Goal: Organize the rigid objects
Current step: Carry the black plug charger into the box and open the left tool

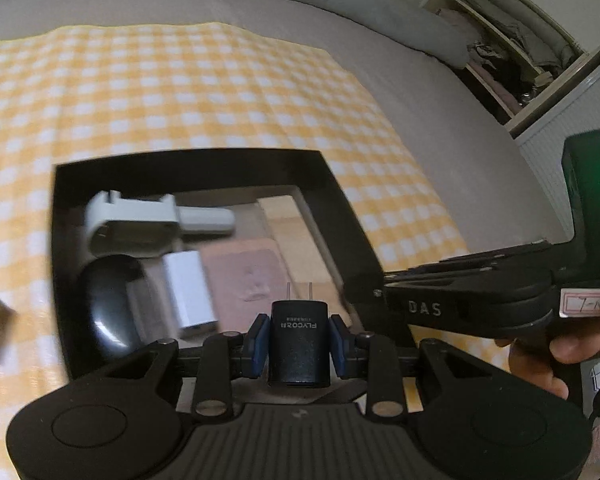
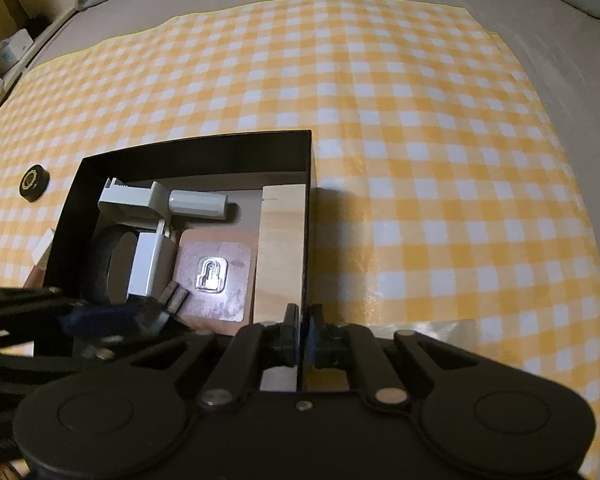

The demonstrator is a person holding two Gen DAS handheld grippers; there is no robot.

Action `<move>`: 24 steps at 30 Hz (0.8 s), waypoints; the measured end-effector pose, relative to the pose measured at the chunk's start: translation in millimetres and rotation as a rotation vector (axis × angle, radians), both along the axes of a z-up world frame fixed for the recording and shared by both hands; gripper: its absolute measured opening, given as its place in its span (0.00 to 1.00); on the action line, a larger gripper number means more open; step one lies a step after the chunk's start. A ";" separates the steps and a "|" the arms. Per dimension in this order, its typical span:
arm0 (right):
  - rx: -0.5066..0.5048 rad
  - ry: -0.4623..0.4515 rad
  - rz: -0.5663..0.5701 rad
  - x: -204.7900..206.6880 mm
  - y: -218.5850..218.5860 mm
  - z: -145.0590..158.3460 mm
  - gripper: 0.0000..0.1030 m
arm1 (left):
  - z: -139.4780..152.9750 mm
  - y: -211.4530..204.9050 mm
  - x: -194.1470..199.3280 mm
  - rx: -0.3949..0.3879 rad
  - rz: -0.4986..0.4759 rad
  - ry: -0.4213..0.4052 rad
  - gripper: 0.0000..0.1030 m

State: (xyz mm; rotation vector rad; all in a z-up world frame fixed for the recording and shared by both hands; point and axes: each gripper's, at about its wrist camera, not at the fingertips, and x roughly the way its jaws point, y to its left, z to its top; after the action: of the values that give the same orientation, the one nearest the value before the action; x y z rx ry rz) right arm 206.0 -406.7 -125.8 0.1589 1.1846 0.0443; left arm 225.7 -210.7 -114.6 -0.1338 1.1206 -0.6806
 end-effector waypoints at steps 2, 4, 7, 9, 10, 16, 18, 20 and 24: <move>0.013 -0.002 -0.002 -2.1 -3.6 -0.3 0.06 | -3.5 -6.7 -1.8 -0.009 -0.010 0.008 0.31; 0.022 -0.005 0.002 -4.0 -5.8 0.3 0.06 | -7.6 -12.1 -3.6 -0.016 -0.017 0.020 0.39; 0.036 -0.004 0.003 -5.5 -7.0 1.5 0.07 | -14.0 -18.6 -6.0 -0.017 -0.034 0.047 0.53; 0.041 -0.006 0.004 -7.6 -12.4 2.3 0.07 | -16.1 -22.3 -8.5 0.014 -0.050 0.043 0.54; 0.041 -0.005 0.004 -7.8 -12.1 2.2 0.07 | -17.1 -23.1 -10.2 0.019 -0.053 0.037 0.54; 0.034 -0.006 0.008 -8.9 -9.4 3.7 0.07 | -14.5 -18.2 -11.4 0.019 -0.034 0.042 0.68; 0.035 -0.006 0.006 -9.6 -11.1 3.9 0.07 | -10.1 -16.0 -13.4 0.022 -0.035 0.033 0.77; 0.034 -0.006 0.007 -8.2 -9.5 2.5 0.07 | -4.8 -14.7 -14.9 0.030 -0.039 0.019 0.82; 0.031 -0.005 0.007 -8.0 -6.8 3.6 0.07 | 6.7 -10.2 -18.7 0.033 -0.049 -0.014 0.90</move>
State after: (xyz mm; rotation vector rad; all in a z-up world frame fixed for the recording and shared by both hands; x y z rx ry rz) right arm 198.1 -413.5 -122.1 0.1821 1.1803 0.0696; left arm 207.0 -220.9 -107.9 -0.0740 1.1243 -0.7055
